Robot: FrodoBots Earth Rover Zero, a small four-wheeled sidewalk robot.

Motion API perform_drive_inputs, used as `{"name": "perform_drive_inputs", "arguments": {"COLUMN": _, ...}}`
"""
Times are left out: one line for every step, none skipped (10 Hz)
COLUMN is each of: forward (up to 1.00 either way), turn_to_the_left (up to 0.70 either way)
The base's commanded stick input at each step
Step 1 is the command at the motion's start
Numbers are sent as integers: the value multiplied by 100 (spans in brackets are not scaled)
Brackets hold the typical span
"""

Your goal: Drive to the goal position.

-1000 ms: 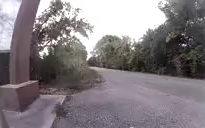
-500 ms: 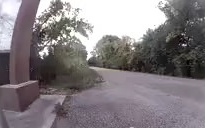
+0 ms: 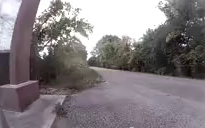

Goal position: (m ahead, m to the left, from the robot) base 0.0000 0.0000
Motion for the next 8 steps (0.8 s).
{"name": "perform_drive_inputs", "arguments": {"forward": 4, "turn_to_the_left": 0}}
{"name": "perform_drive_inputs", "arguments": {"forward": 4, "turn_to_the_left": 0}}
{"name": "perform_drive_inputs", "arguments": {"forward": 4, "turn_to_the_left": 0}}
{"name": "perform_drive_inputs", "arguments": {"forward": 4, "turn_to_the_left": 0}}
{"name": "perform_drive_inputs", "arguments": {"forward": 4, "turn_to_the_left": 0}}
{"name": "perform_drive_inputs", "arguments": {"forward": 4, "turn_to_the_left": 0}}
{"name": "perform_drive_inputs", "arguments": {"forward": 4, "turn_to_the_left": 0}}
{"name": "perform_drive_inputs", "arguments": {"forward": 5, "turn_to_the_left": 0}}
